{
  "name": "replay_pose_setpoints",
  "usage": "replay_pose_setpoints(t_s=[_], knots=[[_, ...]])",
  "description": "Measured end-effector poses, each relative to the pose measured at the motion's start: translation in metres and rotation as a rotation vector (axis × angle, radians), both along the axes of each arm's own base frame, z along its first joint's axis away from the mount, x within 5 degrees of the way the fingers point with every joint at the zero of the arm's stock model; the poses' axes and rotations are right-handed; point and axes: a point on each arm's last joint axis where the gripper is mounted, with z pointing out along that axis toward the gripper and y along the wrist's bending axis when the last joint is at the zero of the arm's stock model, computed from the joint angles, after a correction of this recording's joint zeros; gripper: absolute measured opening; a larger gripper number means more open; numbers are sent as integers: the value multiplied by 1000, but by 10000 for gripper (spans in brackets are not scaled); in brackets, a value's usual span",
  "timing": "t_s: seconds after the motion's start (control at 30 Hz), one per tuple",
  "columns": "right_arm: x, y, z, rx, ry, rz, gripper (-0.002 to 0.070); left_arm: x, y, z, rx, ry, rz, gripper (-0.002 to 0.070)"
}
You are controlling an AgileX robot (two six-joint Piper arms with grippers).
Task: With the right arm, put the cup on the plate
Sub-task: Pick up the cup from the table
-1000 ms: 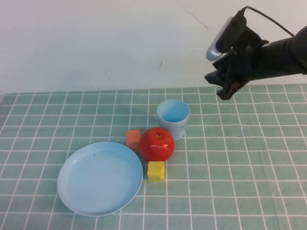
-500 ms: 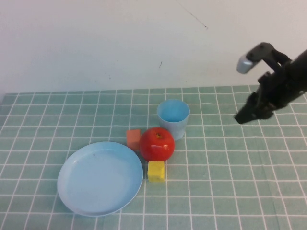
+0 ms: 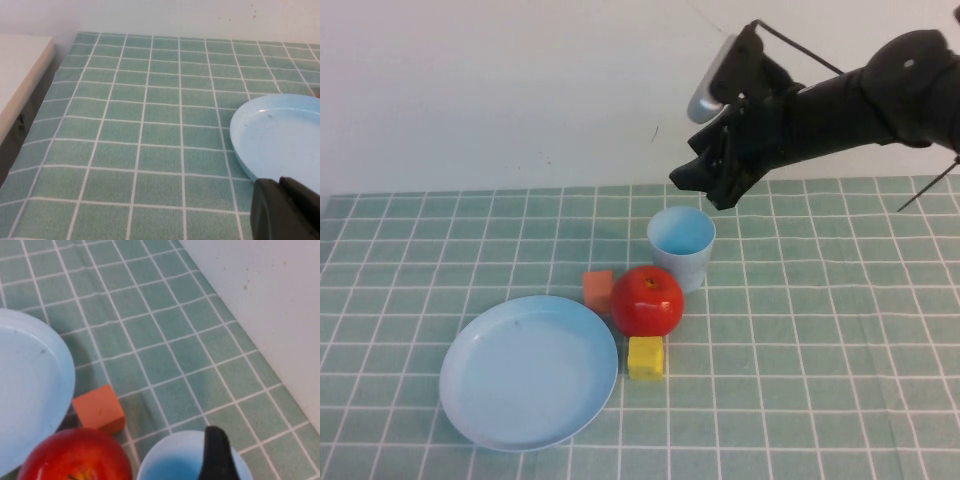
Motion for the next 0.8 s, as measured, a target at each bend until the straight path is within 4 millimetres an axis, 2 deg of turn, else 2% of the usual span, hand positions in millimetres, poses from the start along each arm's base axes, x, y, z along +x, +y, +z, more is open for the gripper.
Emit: replay_pose_setpoints(t_s=[0.2,0.47,0.67,0.73,0.8], knots=[[19,19,-32,-102,9,43,427,0,0,0,0,0,0,-3],[29,11,-65,-244,69,-16,428,0,0,0,2,0,-1,-3],[31,10,-84,-279,107,-20,423,0,0,0,2,0,-1,-3],[30,11,-92,-285,143,-12,393,0,0,0,2,0,-1,-3],[29,11,-99,-296,173,4,326,0,0,0,2,0,-1,-3]])
